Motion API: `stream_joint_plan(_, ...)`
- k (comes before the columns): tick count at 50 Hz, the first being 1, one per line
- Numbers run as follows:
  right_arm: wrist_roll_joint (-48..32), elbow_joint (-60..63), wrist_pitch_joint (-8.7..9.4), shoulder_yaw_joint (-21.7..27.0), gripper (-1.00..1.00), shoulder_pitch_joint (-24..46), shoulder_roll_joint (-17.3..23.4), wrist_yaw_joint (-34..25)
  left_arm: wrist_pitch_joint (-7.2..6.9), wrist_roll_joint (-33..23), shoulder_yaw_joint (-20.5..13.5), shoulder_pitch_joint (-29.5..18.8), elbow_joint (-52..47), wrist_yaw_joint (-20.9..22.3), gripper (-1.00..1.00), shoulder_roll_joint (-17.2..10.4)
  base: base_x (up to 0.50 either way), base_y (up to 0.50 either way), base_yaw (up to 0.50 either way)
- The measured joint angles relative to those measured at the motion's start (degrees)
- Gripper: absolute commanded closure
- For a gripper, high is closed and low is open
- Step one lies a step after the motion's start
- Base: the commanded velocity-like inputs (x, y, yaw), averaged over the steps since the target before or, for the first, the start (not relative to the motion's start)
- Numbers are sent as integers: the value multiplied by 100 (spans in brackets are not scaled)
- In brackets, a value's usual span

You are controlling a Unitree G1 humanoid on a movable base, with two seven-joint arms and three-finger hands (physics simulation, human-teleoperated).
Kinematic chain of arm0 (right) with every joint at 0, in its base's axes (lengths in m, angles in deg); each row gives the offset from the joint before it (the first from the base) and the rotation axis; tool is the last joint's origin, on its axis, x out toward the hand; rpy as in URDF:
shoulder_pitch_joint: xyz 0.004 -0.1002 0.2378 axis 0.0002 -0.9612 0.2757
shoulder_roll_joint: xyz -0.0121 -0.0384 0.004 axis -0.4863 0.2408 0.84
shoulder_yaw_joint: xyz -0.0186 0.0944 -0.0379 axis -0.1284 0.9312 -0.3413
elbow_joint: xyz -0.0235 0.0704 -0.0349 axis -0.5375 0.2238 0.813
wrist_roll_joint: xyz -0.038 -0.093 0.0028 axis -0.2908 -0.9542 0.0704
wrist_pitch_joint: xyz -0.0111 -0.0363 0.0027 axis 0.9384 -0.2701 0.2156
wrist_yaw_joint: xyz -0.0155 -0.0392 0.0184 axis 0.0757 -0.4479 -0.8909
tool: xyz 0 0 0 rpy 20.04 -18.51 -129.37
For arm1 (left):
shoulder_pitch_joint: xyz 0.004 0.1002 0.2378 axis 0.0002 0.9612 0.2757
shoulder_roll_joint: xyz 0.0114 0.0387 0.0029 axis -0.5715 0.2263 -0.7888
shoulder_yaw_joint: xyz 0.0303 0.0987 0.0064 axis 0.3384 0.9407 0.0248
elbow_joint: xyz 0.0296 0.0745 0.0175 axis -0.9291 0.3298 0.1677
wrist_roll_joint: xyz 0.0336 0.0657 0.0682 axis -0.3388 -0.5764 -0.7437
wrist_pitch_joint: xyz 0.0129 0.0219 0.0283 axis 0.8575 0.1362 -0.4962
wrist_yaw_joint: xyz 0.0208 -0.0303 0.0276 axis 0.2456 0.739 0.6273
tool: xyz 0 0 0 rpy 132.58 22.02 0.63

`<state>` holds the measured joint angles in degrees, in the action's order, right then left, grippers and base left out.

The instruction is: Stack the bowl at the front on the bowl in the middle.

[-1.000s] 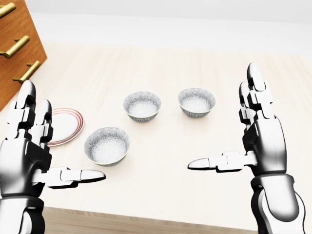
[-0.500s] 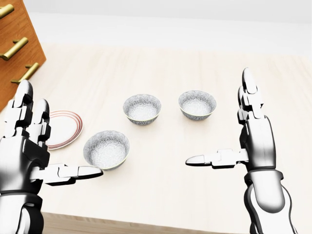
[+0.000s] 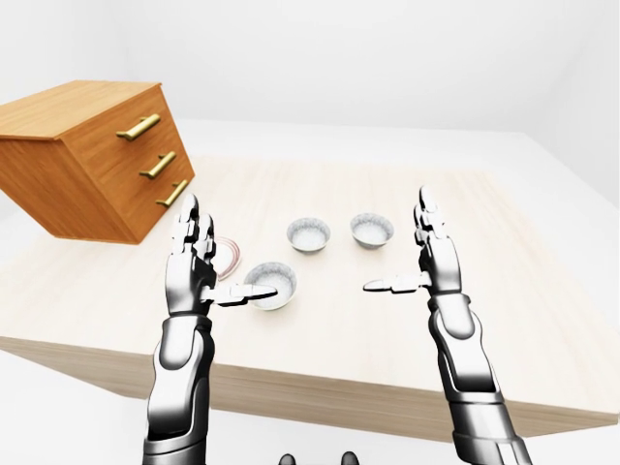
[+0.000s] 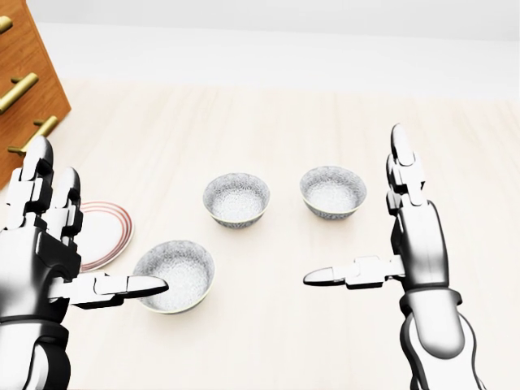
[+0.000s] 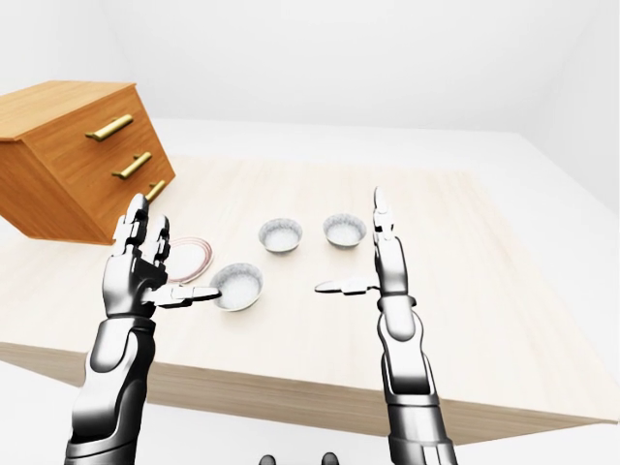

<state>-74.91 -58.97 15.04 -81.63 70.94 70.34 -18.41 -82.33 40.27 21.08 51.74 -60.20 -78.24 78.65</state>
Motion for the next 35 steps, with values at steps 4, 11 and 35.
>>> stream_joint_plan(4, -15, 22, 0, -10, -100, -20, -7, -16, 0, 5, -2, -1, -2, 0, -100, -1, 15, 2, 0)
stream_joint_plan(11, -40, 41, 0, -21, -100, -39, -17, -33, 0, 14, -6, -5, -5, 0, -100, -3, 14, 2, 0)
stream_joint_plan(35, -110, 16, 0, -57, -100, -83, -49, -19, 0, -7, 12, 33, -73, 12, -100, 7, 14, 2, 0)
